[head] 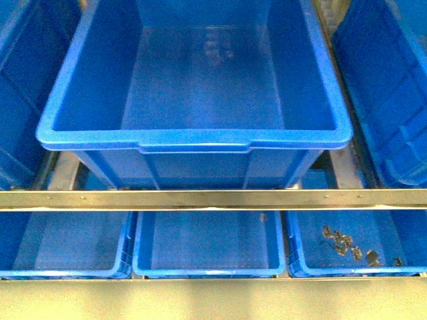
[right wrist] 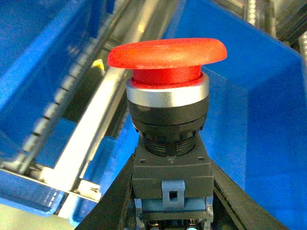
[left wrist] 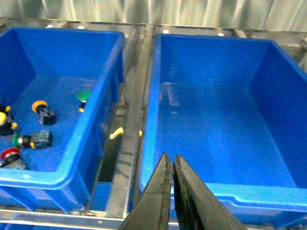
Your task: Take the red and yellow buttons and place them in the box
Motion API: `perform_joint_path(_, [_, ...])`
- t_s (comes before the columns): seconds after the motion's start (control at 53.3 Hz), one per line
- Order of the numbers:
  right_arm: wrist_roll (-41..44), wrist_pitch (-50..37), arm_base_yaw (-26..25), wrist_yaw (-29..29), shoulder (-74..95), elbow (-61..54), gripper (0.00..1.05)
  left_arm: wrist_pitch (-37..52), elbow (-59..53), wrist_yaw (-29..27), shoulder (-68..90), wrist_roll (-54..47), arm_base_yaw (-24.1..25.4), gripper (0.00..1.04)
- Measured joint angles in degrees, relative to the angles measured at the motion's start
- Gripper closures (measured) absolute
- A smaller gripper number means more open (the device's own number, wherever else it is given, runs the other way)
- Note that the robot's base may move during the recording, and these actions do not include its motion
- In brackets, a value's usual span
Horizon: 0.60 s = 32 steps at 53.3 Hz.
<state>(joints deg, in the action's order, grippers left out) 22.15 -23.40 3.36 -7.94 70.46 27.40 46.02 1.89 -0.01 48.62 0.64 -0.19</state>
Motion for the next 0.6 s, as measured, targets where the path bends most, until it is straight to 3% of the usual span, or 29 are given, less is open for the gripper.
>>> perform_joint_path(0.6, [-1.49, -1.07, 0.46, -0.94, -0.90, -2.89, 0.77, -19.12, -0.72, 0.26, -21.68, -0.04, 0.00, 1.02])
